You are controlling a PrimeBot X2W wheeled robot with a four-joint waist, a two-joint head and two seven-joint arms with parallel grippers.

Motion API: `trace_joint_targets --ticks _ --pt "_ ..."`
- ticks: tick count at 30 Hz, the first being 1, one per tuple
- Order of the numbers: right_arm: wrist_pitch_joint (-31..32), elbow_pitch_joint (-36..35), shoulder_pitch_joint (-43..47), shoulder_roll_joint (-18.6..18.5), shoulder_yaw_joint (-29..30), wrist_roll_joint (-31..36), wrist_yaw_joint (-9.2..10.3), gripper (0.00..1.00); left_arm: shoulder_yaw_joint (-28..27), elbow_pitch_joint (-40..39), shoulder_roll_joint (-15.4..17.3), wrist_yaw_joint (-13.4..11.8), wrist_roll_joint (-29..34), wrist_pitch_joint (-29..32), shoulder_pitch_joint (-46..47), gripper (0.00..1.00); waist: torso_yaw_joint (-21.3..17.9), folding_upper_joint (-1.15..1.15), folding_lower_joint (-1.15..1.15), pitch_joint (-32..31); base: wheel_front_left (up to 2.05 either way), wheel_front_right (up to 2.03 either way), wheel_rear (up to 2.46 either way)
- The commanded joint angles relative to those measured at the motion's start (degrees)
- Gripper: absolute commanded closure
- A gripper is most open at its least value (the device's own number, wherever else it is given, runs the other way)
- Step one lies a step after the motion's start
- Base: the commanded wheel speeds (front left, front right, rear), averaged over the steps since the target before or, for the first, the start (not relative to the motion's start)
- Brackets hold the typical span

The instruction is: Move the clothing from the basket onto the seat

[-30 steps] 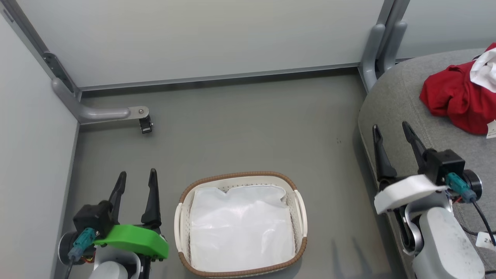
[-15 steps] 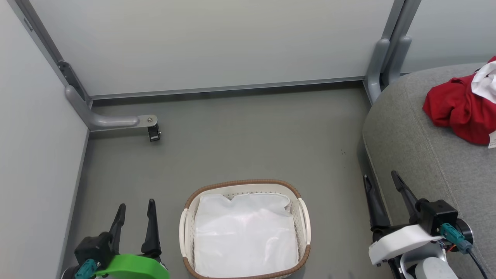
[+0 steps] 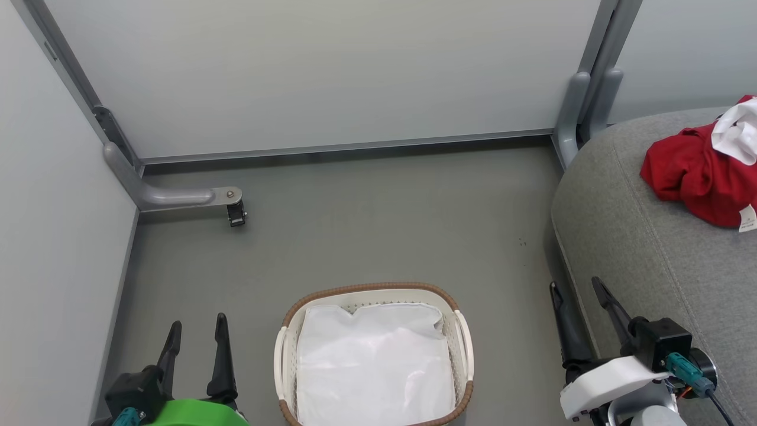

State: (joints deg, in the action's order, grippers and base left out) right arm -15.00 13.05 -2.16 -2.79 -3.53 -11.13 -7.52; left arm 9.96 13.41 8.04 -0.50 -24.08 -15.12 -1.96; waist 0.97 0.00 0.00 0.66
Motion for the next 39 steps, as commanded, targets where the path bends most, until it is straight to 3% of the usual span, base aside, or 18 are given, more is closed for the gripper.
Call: trace_joint_targets --ticks 1,26,27,31,39 --pt "-0.27 0.26 0.52 -0.22 0.04 -0.32 0.06 0.00 -0.29 0.33 -0.21 0.25 0.60 -0.04 -1.06 0.00 -0.04 0.00 0.00 -0.07 0.00 0.00 0.00" --pt "-0.28 1.41 0.28 -0.21 0.04 -0.81 0.06 0.00 -1.67 3.98 -1.65 2.16 1.65 -0.04 0.29 0.00 0.08 0.00 0.00 -0.51 0.00 0.00 0.00" --pt "0.00 1.25 0.17 0.01 -0.06 -0.54 0.00 1.00 -1.48 3.89 -1.71 2.03 1.99 0.01 -0.26 1.00 0.08 0.00 0.00 -0.51 0.00 0.00 0.00" --pt "0.24 2.63 0.79 0.28 -0.24 -1.28 -0.01 1.00 -1.34 5.47 -1.93 2.07 1.35 0.27 -0.29 1.00 0.08 0.00 0.00 -0.52 0.00 0.00 0.00" --pt "2.31 2.37 0.25 -0.04 0.58 -10.38 -0.01 1.00 -3.10 5.00 -2.29 2.73 -6.22 2.69 0.75 1.00 0.01 0.00 0.00 -0.52 0.00 0.00 0.00"
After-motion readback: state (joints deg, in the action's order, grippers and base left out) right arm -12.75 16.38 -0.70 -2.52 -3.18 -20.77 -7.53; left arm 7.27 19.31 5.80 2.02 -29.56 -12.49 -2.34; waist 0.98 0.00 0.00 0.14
